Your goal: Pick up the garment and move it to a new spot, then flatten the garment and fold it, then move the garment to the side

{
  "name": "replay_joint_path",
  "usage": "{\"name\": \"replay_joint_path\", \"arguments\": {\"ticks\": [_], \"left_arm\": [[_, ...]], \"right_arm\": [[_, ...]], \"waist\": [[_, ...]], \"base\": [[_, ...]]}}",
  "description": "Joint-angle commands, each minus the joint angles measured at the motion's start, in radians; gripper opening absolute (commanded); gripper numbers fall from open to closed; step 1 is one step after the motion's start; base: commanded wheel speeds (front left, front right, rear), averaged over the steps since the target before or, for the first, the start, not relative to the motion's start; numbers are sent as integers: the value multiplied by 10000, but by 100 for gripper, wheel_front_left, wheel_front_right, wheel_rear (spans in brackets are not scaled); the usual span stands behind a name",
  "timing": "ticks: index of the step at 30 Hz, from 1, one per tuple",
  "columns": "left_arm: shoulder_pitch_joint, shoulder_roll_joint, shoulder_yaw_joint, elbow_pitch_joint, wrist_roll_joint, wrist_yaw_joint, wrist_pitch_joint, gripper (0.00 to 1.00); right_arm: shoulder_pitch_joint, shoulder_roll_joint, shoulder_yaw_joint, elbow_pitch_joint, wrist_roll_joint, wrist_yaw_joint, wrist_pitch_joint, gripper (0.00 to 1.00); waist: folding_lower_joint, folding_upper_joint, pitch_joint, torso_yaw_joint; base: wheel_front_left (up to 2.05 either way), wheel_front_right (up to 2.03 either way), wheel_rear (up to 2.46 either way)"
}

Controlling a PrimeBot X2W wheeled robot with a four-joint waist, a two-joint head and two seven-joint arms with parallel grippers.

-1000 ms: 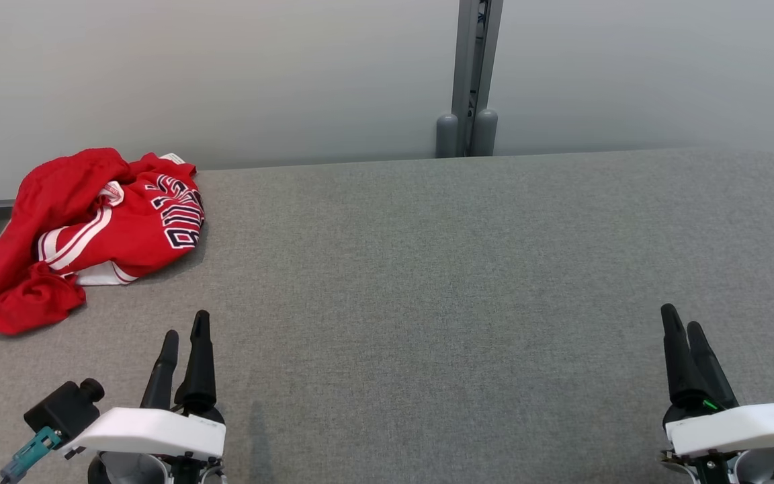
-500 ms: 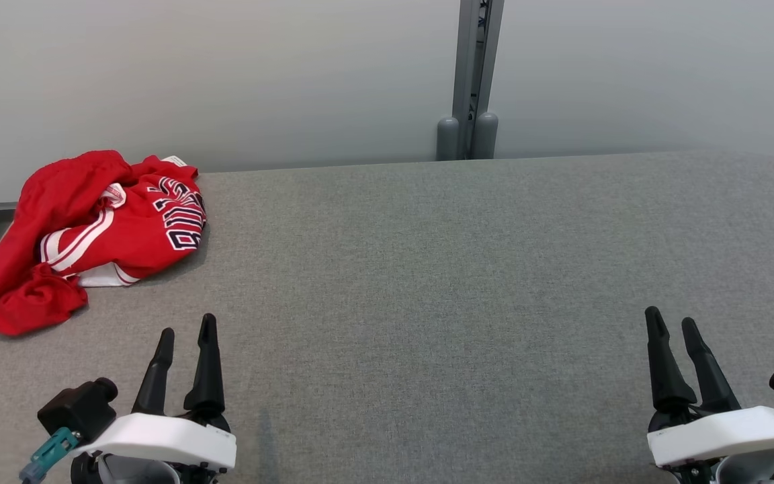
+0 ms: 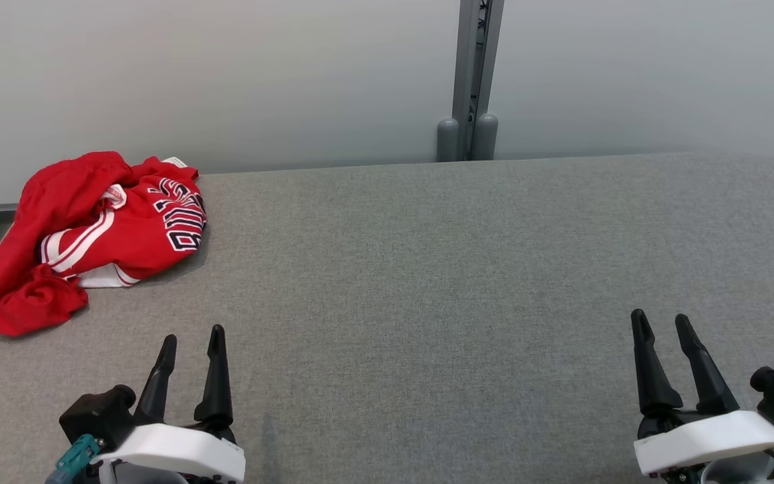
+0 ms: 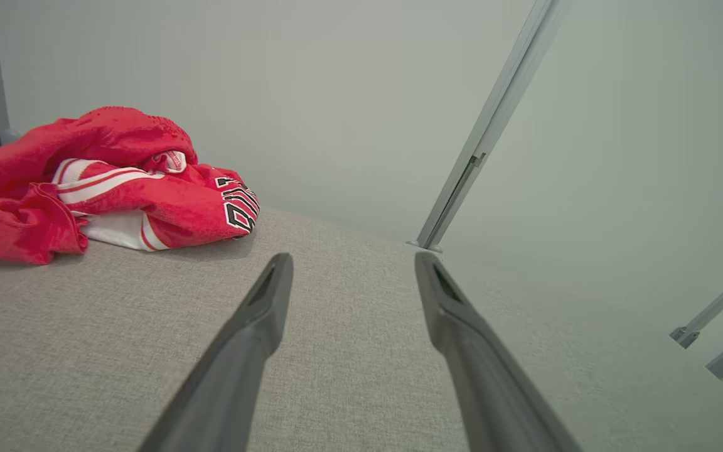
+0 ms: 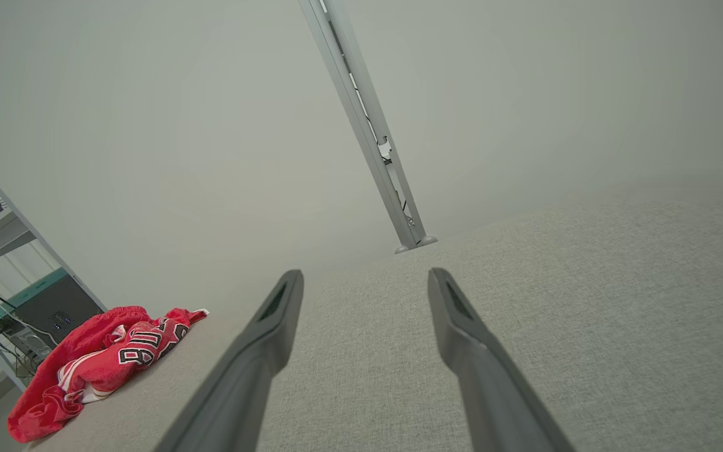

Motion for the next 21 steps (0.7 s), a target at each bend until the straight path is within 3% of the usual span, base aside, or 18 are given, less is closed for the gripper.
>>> {"name": "replay_joint_path", "arguments": {"ticks": [1, 21], "left_arm": [[-16, 67, -4, -40, 286, 75, -94, 100], [91, 87, -55, 240, 1924, 238, -551, 100]], "right_arm": [[-20, -88, 3, -140, -276, 17, -124, 100], [60, -117, 215, -35, -2134, 21, -581, 100]], "waist": [[-1, 0, 0, -1], [-1, 0, 10, 7]], "base": [[0, 0, 0], [0, 0, 0]]}}
